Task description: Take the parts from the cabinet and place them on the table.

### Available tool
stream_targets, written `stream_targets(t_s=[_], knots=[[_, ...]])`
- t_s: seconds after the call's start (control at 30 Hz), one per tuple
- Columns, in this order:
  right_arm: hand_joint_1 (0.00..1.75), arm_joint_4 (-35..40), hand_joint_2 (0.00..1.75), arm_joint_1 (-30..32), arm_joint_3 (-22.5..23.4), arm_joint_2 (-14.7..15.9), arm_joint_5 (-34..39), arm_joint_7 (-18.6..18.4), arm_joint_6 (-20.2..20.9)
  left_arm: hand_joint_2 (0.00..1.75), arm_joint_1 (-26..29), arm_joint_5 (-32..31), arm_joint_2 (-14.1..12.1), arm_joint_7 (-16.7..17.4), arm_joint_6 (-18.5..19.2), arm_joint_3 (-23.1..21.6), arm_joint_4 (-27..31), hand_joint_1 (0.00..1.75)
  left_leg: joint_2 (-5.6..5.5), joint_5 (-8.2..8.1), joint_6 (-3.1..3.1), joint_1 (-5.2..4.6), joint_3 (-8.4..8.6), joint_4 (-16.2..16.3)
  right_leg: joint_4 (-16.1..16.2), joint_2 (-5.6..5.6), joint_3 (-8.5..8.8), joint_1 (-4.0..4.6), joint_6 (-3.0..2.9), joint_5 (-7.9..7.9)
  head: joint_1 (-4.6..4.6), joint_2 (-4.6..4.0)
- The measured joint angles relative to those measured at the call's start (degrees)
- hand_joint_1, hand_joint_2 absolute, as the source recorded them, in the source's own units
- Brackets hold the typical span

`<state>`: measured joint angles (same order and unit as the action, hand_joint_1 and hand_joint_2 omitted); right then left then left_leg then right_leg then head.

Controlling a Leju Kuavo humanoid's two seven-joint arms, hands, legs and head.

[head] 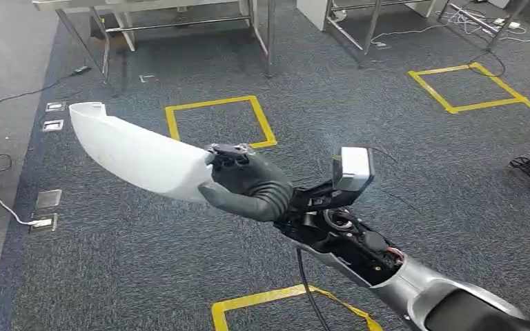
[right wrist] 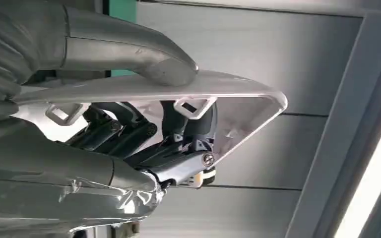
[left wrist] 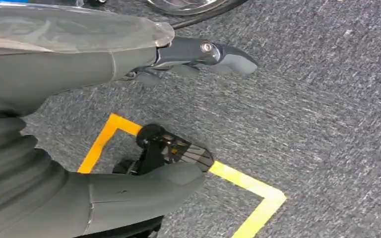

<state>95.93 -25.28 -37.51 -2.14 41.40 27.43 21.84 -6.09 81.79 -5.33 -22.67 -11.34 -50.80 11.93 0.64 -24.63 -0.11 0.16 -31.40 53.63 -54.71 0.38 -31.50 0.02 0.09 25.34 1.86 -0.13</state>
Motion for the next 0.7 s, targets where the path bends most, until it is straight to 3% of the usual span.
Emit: stream_targets(t_s=[0.27, 0.47, 0.63, 0.7], knots=[[1.75, 0.0, 1.75, 0.3, 0.0, 0.0, -0.1, -0.2, 0.0, 1.75, 0.0, -0.1, 0.0, 0.0, 0.0, 0.0, 0.0, 0.00, 0.00, 0.00, 0.00, 0.00, 0.00, 0.0, 0.0, 0.00, 0.00, 0.00, 0.00, 0.00, 0.00, 0.00], [1.75, 0.4, 1.75, 0.5, 0.4, 0.0, -0.1, -0.3, -0.3, 1.75, 0.0, -0.5, -0.2, 1.1, -0.3, 0.0, 0.0, 0.00, 0.00, -0.28, 0.43, -0.20, -0.14, 0.4, 0.0, 0.00, 0.03, -0.19, 0.21, -0.03, -0.11, 0.00], [1.75, 0.7, 1.75, 0.5, 0.4, 0.0, -0.2, -0.3, -0.3, 1.75, -0.1, -0.6, -0.3, 1.5, -0.4, 0.0, 0.0, 0.00, 0.02, -0.24, 1.20, -0.19, 0.06, -0.2, 0.4, 0.00, 0.32, -0.23, 1.05, -0.02, -0.20, 0.00], [1.75, 0.9, 1.75, 0.4, 0.5, 0.0, -0.2, -0.3, -0.3, 1.75, -0.1, -0.7, -0.2, 1.5, -0.4, 0.0, 0.0, 0.00, 0.27, 0.03, 1.50, 0.42, 1.06, -1.4, -1.8, -0.08, -0.48, -0.31, 1.48, 1.42, 0.11, 0.00]])
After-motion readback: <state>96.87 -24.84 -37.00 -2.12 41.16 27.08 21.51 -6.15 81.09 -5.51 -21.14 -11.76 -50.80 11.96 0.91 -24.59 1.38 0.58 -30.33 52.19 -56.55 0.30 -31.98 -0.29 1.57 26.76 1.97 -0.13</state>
